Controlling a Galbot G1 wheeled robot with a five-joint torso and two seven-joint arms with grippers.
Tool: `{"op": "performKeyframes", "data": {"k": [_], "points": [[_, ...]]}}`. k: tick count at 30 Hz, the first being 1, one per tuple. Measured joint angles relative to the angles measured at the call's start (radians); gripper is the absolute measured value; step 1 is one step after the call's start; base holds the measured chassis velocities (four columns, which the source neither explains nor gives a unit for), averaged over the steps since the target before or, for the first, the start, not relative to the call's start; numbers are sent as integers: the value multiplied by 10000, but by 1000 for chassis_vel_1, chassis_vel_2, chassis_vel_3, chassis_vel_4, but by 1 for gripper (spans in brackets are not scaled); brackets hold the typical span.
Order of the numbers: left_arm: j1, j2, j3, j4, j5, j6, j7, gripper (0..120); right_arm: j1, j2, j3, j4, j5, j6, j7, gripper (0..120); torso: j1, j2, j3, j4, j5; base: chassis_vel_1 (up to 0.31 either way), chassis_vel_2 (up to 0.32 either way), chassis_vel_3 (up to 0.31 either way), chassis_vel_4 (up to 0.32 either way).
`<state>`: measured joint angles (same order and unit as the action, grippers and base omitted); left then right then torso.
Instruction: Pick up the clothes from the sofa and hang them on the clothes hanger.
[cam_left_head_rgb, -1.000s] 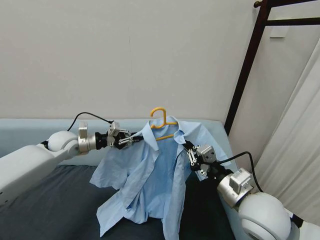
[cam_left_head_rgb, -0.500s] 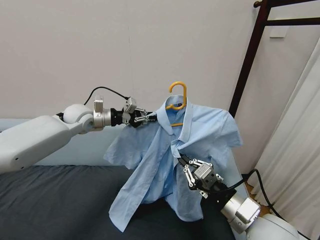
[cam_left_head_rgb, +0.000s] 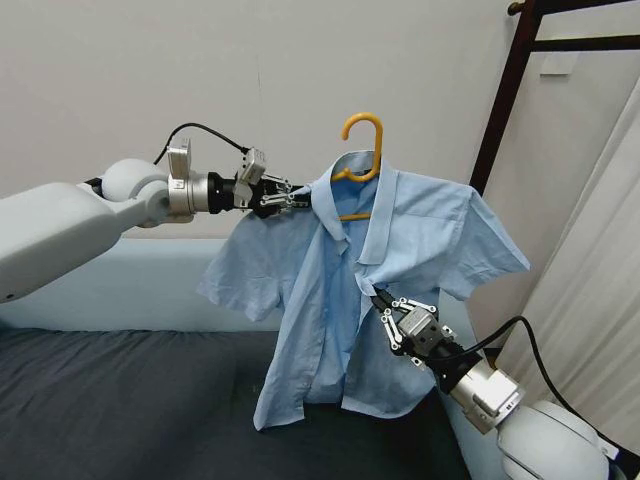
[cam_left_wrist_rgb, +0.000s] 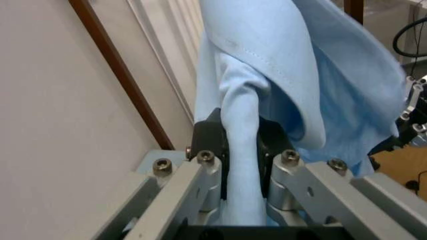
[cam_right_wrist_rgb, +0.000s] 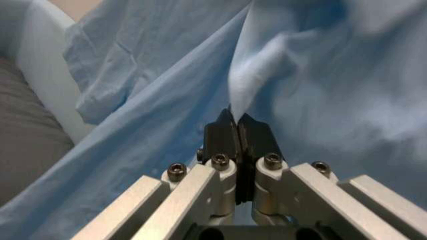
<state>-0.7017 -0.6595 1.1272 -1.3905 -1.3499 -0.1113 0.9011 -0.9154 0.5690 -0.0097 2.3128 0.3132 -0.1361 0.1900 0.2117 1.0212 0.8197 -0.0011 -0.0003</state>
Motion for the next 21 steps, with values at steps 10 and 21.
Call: {"op": "performKeyframes", "data": {"k": [10, 21], "points": [[-223, -256, -118, 117, -12, -4, 88, 8, 80, -319, -64, -110, 62, -63, 103, 1, 1, 0, 1, -1, 0, 0, 0, 0, 0], [-224, -590, -326, 769, 131, -186, 259, 8, -1447, -793, 604, 1132, -9, -341, 582, 43, 1, 0, 1, -1, 3, 0, 0, 0, 0]]}}
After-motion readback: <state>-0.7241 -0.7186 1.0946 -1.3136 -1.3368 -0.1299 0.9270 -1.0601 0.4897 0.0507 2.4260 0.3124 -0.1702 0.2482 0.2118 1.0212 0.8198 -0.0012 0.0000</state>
